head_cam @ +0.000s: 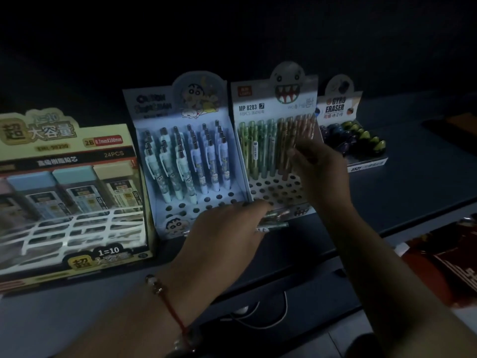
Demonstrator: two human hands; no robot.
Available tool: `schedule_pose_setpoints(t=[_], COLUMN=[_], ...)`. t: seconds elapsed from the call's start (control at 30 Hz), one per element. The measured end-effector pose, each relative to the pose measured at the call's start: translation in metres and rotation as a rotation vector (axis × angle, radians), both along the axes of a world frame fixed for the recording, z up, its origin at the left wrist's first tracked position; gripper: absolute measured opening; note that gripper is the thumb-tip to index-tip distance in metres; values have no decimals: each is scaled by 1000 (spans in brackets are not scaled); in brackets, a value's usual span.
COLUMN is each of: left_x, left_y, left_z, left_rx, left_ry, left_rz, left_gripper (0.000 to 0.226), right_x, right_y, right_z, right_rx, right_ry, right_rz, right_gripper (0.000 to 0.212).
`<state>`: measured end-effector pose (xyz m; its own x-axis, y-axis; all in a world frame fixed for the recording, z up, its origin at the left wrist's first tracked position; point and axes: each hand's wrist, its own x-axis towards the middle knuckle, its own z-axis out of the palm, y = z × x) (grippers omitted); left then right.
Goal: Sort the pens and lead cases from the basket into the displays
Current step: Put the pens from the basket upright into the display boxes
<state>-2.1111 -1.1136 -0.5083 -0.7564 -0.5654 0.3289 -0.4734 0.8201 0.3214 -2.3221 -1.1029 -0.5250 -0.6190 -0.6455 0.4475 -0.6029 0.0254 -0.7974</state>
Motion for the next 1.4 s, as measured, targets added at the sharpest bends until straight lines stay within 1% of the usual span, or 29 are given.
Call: schedule_pose_setpoints(t=[0.07,0.17,0.23,0.27,0.33,0.37,0.4,0.47,0.53,0.63,0.77,0.9,1.0,1.1,1.2,1.3,1.4], left_x=[1,2,1,1,0,-1,-1,-2,-2,-4,-5,-4,-3,-3,-4,-5,-5], left_y=[-2,-3,-2,-1,0,1,2,2,4,9,16,19,19,19,19,20,20], left_z=[0,-1,0,1,1,1,1,1,1,1,1,2,1,-1,-2,-1,-1], left_rx=[0,-8,-24,-29,-33,-40,-46,-53,-55,-72,-58,-28,-12,-35,-29,-4,25], left_ry=[-17,-19,-14,-15,-10,-10,-10,-11,-27,-24,-10,21,33,42,38,8,2], left_rz=[11,22,21,18,7,2,0,8,21,18,-4,-21,-35,-34,-23,-19,-12], left_gripper=[35,29,30,31,36,36,34,28,24,26,24,35,38,34,37,37,36], right_x=[-2,0,4,7,17,21,26,31,33,31,27,17,7,-1,-6,-2,5], right_y=[6,20,30,36,48,54,59,68,73,78,85,95,104,109,109,106,99], right_z=[0,11,20,25,37,42,46,47,45,44,44,48,52,55,54,52,49], right_rx=[26,-13,5,40,145,225,320,475,516,496,474,404,356,293,243,197,180], right_ry=[-21,-102,-157,-207,-408,-514,-570,-529,-483,-528,-520,-538,-565,-659,-748,-818,-829], right_rz=[7,40,76,122,281,366,441,553,596,610,644,608,567,501,453,470,488], right_gripper=[20,18,17,19,22,24,26,28,21,9,8,2,16,25,27,31,41])
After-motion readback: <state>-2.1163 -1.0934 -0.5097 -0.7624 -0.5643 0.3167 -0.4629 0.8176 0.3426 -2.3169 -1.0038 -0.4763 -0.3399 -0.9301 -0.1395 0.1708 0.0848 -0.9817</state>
